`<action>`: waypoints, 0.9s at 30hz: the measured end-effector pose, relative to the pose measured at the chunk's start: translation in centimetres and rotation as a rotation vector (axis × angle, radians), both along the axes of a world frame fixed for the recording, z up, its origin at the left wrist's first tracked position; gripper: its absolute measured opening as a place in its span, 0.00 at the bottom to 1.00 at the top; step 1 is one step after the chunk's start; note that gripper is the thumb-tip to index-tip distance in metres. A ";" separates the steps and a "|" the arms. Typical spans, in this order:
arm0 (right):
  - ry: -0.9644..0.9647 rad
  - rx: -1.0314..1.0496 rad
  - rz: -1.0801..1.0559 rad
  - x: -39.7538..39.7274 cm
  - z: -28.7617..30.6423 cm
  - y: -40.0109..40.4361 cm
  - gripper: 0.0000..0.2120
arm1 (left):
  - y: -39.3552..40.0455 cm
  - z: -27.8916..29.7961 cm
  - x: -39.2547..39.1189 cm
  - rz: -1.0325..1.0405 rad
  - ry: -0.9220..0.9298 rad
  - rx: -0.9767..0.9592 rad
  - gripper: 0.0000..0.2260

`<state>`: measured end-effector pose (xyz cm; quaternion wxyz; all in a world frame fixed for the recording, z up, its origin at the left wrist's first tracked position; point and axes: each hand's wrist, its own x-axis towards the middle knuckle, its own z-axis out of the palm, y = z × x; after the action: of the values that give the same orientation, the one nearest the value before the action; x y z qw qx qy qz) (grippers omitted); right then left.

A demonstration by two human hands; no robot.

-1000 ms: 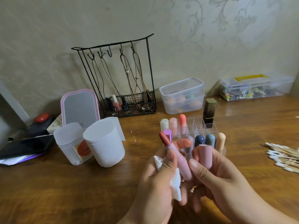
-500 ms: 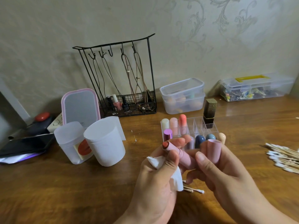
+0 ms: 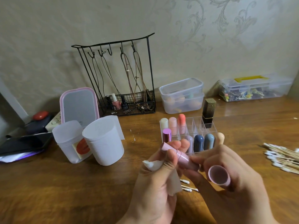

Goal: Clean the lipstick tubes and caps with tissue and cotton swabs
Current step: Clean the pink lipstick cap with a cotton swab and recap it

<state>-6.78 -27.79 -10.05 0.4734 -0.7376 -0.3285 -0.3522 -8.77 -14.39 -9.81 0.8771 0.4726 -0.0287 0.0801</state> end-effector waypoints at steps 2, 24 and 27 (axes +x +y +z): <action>0.080 0.040 0.012 0.1 -0.2 0.1 0.13 | -0.2 0.2 0.0 -0.024 0.015 0.009 0.24; 0.483 0.301 0.270 0.5 -0.3 -0.1 0.18 | 0.8 0.3 0.3 -0.047 0.022 -0.111 0.25; 0.533 0.382 0.282 0.9 0.4 -0.6 0.24 | 1.2 0.4 0.3 -0.022 0.074 -0.098 0.37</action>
<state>-5.91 -28.38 -9.64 0.7159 -0.6490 -0.2200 -0.1337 -8.44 -13.21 -9.39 0.9006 0.4312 0.0026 0.0545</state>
